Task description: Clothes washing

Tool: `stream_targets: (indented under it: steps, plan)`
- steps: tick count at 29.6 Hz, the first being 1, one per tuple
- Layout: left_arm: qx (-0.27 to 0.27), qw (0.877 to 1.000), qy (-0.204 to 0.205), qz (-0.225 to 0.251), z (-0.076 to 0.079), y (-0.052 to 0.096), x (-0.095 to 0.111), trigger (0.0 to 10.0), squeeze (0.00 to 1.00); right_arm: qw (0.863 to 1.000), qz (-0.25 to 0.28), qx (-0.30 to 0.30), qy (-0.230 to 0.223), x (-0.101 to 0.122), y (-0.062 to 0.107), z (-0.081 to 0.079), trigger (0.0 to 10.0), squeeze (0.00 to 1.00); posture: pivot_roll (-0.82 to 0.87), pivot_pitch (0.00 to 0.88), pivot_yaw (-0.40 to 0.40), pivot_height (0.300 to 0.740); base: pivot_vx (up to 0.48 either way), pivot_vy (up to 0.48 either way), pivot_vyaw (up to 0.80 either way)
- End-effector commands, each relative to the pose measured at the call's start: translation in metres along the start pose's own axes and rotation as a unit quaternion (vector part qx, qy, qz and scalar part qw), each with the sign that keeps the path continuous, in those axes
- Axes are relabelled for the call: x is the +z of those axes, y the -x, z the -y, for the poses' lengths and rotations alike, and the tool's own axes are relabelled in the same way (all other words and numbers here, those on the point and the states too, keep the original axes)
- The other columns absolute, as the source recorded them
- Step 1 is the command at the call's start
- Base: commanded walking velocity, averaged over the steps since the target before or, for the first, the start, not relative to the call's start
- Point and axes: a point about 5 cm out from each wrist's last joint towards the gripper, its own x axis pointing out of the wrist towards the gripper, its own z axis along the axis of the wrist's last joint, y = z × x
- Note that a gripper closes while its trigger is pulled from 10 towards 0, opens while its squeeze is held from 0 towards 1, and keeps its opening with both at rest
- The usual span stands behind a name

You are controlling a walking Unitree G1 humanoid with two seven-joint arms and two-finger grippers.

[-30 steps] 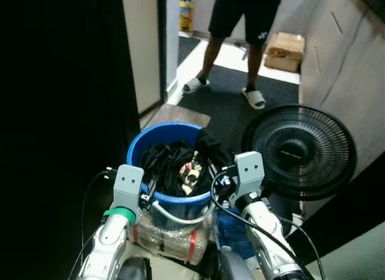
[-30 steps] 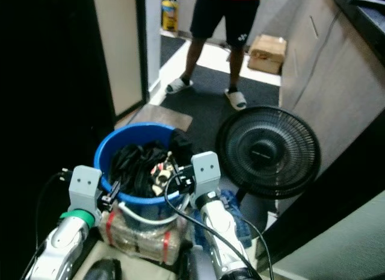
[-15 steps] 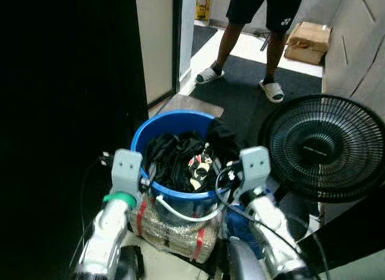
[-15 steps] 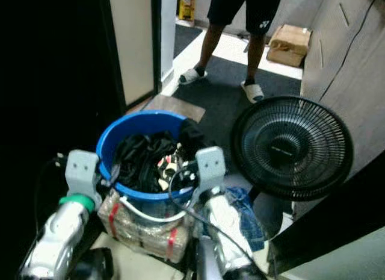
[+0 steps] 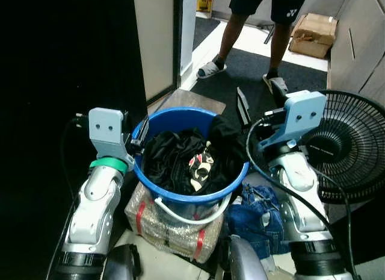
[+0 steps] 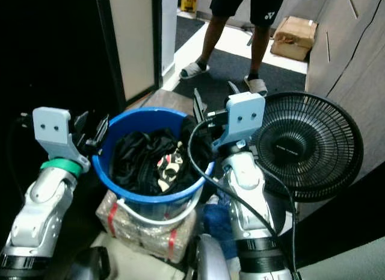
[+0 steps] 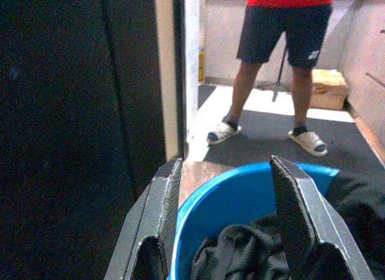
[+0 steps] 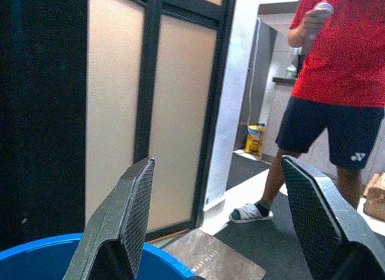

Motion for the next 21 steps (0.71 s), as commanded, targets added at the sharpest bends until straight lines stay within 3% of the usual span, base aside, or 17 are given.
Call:
stream_targets:
  steps: [1, 11, 15, 17, 21]
  plan:
    - [-0.011, 1.000, 0.003, -0.007, 0.006, 0.002, -0.001, 10.0, 0.00, 1.000, -0.007, 0.007, -0.001, -0.002, 0.004, -0.005, 10.0, 0.00, 0.04, 0.123, -0.002, 0.561, 0.000, 0.000, 0.00]
    - [-0.030, 0.997, -0.018, -0.066, 0.014, 0.007, -0.020, 10.0, 0.00, 0.999, -0.042, 0.020, -0.006, -0.009, 0.009, -0.010, 10.0, 0.00, 0.04, 0.132, -0.005, 0.561, 0.000, 0.000, 0.00]
    - [-0.035, 0.993, -0.018, -0.112, 0.020, 0.002, -0.035, 10.0, 0.00, 0.997, -0.075, 0.030, 0.007, -0.023, 0.011, -0.013, 10.0, 0.00, 0.04, 0.161, -0.004, 0.561, 0.000, 0.000, 0.00]
    - [-0.045, 0.989, -0.006, -0.142, 0.027, -0.002, -0.044, 10.0, 0.00, 0.992, -0.119, 0.040, 0.014, -0.039, 0.012, -0.015, 10.0, 0.00, 0.04, 0.176, -0.002, 0.561, 0.000, 0.000, 0.00]
    - [-0.038, 0.985, 0.007, -0.168, 0.032, -0.012, -0.049, 10.0, 0.00, 0.987, -0.152, 0.049, 0.002, -0.051, 0.009, -0.015, 10.0, 0.00, 0.05, 0.231, 0.005, 0.561, 0.000, 0.000, 0.00]
